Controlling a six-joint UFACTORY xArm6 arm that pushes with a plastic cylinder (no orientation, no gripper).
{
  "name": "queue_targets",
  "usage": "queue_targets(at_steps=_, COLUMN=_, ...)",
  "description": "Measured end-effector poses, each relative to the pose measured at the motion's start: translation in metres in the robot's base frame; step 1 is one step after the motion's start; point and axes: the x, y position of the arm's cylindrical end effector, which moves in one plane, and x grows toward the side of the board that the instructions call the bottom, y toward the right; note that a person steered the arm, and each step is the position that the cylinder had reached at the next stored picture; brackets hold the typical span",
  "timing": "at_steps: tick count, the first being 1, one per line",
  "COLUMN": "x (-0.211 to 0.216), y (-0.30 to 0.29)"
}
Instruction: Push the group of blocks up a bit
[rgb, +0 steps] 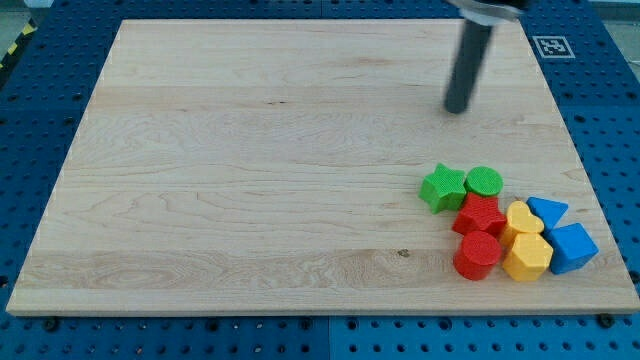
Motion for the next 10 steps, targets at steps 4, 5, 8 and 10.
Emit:
queue_targets(at_steps=4, x=0.183, y=0.116)
queue_targets(at_steps=5, x=0.224, y=0.115)
queue_targets(at_steps=8, x=0.179, y=0.017)
queue_targets(at_steps=10, x=0.15, y=0.014)
